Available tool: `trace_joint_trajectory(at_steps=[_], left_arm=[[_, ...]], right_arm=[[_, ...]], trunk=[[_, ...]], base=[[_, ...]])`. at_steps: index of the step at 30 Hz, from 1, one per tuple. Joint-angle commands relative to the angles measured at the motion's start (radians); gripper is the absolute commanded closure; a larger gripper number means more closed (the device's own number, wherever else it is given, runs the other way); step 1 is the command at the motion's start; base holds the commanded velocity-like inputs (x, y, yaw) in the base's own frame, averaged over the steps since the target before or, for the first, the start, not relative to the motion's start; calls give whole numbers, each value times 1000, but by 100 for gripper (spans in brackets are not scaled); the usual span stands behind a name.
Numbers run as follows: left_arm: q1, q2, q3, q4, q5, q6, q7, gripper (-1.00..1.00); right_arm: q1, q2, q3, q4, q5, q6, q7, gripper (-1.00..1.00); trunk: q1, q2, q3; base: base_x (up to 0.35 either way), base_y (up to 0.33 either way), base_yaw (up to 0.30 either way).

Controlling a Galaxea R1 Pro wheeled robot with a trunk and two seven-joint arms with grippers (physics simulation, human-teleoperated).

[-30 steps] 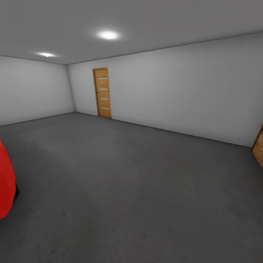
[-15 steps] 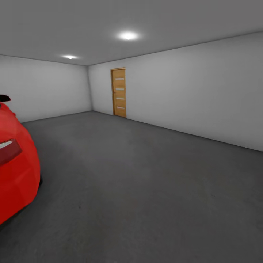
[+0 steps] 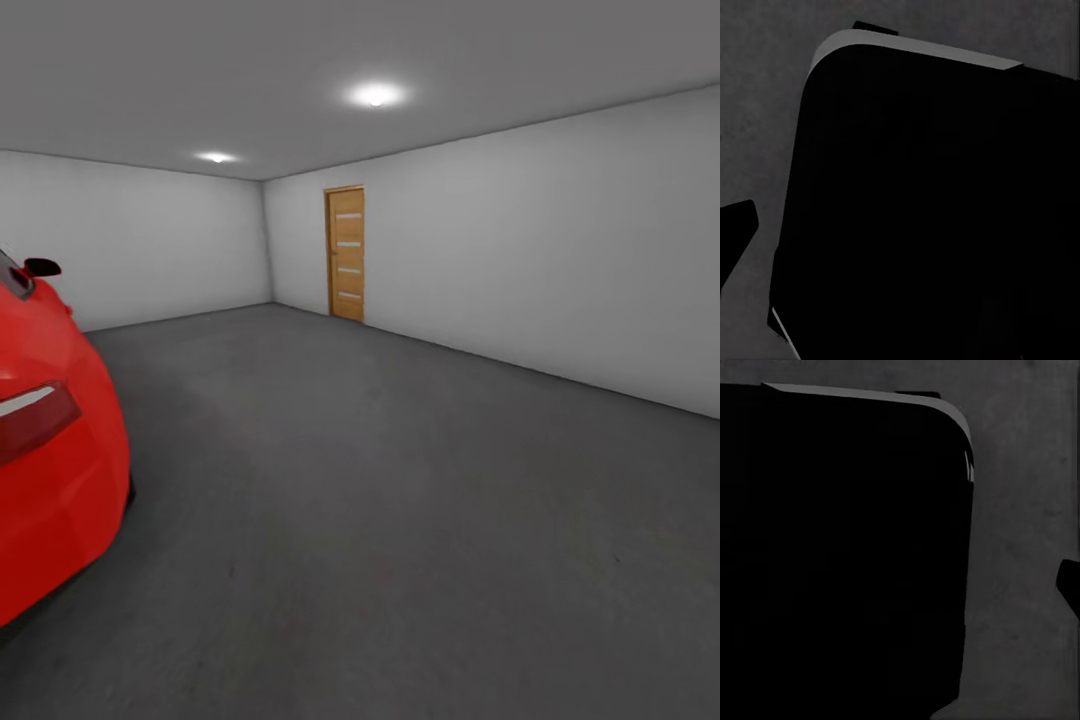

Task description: Move the two storage containers from the living room to the garage. In the garage, place one container on the floor and stack the other container on top of it (either order is fine).

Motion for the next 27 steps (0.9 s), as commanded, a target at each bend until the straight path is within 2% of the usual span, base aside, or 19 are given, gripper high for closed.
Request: trace_joint_trajectory(at_steps=[1, 12, 20, 27], left_arm=[[0, 0, 2, 0, 6, -2, -1, -100], [0, -1, 0, 2, 6, 3, -1, -100], [0, -3, 0, 2, 6, 0, -1, -100], [0, -4, 3, 2, 5, -7, -1, -100]], right_arm=[[0, 0, 1, 1, 1, -5, -1, -100], [0, 1, 3, 1, 2, -4, -1, -100], [0, 14, -5, -8, 2, -6, -1, -100], [0, 8, -3, -8, 3, -6, -1, -100]], trunk=[[1, 0, -1], [1, 0, -1], [1, 0, -1], [1, 0, -1]], base=[[321, 0, 1], [322, 0, 0], [322, 0, 0], [322, 0, 0]])
